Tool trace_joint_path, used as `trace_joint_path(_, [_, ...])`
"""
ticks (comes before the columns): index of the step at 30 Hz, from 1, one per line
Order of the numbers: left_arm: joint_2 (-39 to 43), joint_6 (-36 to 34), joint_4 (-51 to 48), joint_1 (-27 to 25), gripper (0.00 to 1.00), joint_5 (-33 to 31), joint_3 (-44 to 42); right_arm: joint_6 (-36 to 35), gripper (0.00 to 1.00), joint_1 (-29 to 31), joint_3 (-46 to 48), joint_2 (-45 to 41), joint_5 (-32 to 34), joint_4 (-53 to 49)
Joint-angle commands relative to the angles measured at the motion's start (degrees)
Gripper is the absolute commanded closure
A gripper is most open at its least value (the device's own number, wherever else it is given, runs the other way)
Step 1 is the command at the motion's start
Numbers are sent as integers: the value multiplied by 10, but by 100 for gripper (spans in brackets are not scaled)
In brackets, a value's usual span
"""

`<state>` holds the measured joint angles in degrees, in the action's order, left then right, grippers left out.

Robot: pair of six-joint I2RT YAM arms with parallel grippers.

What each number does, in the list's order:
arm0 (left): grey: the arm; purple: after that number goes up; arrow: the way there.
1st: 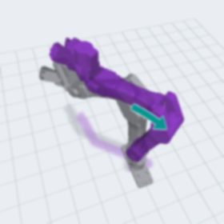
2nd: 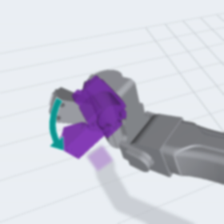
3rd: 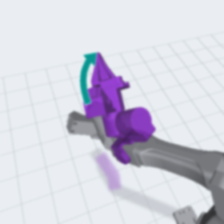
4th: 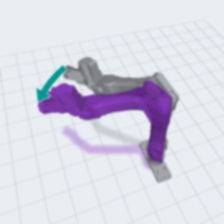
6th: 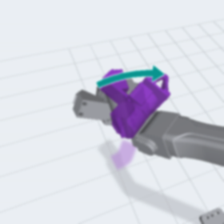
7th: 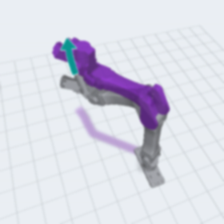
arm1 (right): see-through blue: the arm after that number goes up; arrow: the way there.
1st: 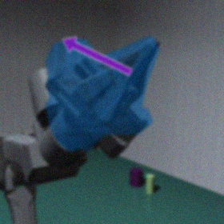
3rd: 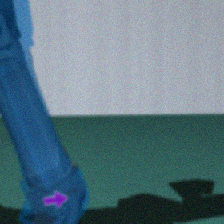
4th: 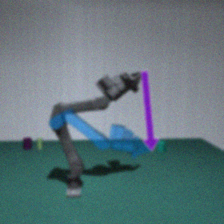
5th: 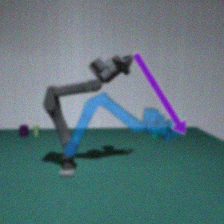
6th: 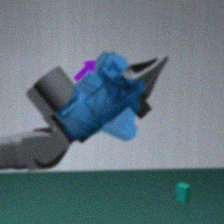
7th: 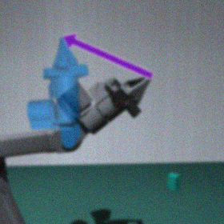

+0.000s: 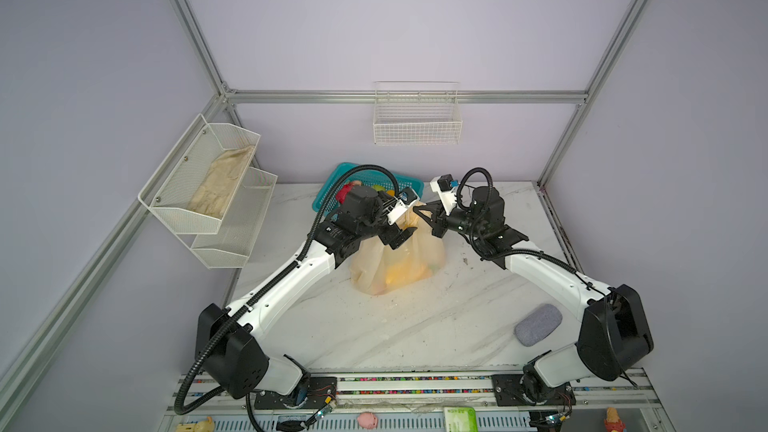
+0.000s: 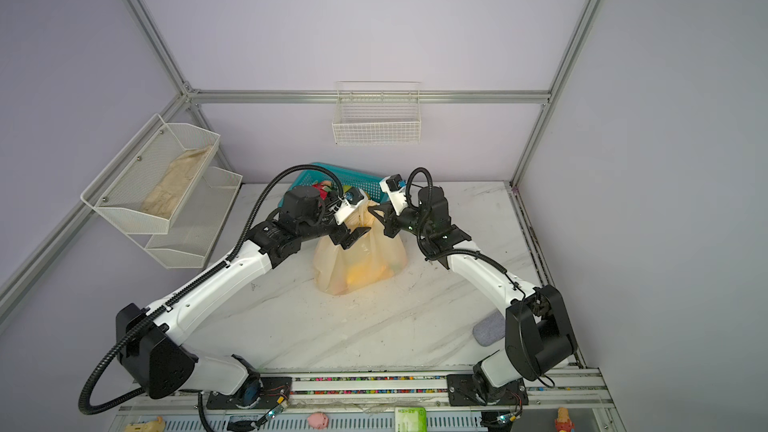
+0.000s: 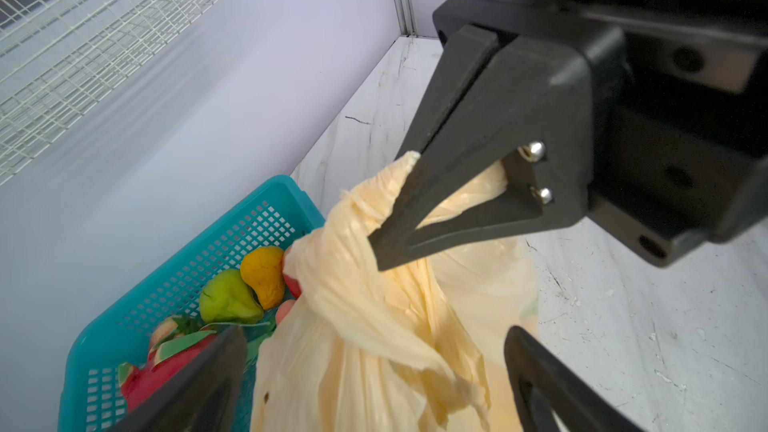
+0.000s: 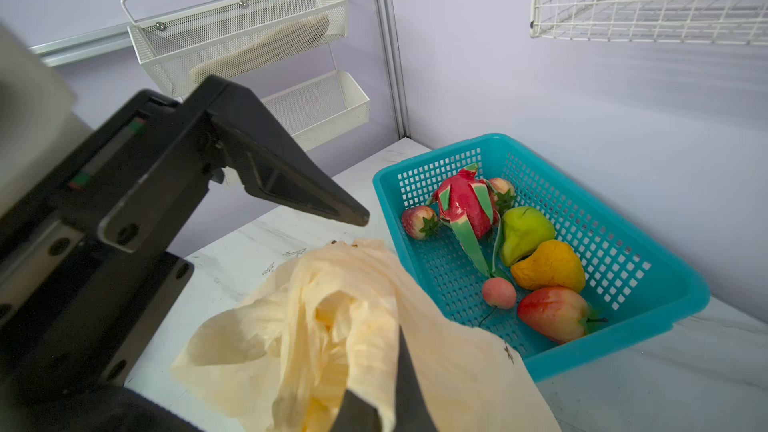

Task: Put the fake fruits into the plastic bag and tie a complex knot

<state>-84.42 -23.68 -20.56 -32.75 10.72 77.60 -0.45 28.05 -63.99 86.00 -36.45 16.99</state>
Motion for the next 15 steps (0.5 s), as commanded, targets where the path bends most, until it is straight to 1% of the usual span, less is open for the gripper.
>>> trace_joint_path(1, [-23,-40,-11,2,5,0,65,24,100,3,-14,9,-11,24])
trace_joint_path(4, [-44,-58,-18,1,5,-11,78,35,100,5,-21,15,-8,15])
trace_joint_path(8, [-60,-68,-24,1,11,-34,91,33,100,6,-23,17,-8,6])
trace_joint_path(11, [-62,-62,-27,1,17,-65,94,19,100,6,-26,15,-7,-5])
trace_joint_path(15, [-57,-63,-33,3,30,-67,96,-11,100,6,-32,15,-2,-26])
